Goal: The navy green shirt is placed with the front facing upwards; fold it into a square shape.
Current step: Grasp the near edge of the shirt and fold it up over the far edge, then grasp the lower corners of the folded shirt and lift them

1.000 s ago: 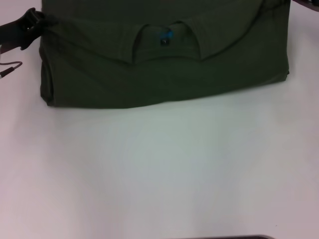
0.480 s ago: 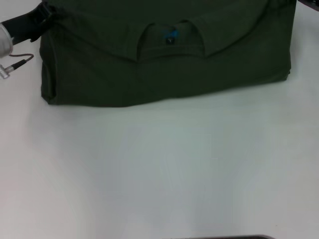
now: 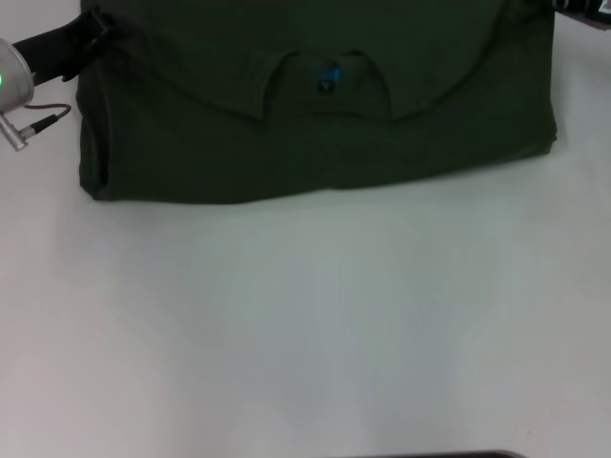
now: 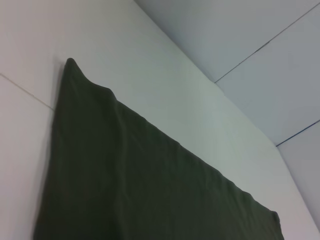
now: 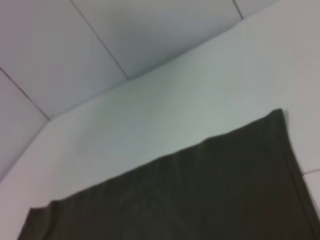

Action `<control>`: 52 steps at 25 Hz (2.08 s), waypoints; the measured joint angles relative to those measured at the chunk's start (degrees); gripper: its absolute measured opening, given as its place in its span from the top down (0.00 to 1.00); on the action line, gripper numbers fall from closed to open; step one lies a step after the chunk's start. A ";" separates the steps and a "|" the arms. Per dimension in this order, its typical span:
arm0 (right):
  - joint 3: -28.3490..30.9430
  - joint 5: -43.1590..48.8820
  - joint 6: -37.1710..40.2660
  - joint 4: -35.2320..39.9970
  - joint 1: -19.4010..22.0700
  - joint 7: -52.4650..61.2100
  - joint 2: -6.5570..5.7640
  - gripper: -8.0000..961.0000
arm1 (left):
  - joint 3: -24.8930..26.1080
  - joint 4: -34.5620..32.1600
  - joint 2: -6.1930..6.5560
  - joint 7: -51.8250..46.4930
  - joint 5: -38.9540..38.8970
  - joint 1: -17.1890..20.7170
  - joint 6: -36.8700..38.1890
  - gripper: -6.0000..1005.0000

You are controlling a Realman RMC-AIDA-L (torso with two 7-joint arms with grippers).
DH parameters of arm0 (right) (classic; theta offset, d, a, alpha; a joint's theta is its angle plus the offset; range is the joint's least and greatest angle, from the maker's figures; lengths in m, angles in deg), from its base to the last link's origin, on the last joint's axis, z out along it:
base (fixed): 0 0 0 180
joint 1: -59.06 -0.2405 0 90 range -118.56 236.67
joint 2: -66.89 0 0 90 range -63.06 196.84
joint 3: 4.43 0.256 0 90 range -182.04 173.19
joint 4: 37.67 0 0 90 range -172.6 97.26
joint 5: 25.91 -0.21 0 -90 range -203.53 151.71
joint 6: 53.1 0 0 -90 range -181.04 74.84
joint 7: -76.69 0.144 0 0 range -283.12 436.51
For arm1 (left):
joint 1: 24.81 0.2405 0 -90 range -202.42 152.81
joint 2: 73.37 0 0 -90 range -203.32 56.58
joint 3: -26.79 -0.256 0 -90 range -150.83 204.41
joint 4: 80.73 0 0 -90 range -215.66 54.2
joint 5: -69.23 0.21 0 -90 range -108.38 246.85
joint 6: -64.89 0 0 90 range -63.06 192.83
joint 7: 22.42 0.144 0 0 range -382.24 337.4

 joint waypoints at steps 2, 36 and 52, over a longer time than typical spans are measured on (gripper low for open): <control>-1.07 0.02 -0.89 -0.73 -0.03 0.40 -0.41 0.90 | 0.00 0.00 0.06 0.05 0.00 0.09 -0.09 0.85; -11.11 3.41 20.30 9.07 0.37 11.91 -7.19 0.02 | -2.52 -9.49 3.61 -2.24 -0.45 8.46 26.31 0.24; -4.80 5.63 37.19 18.28 7.57 15.79 -7.79 0.03 | -6.13 -16.02 7.30 -18.61 16.89 8.80 35.62 0.25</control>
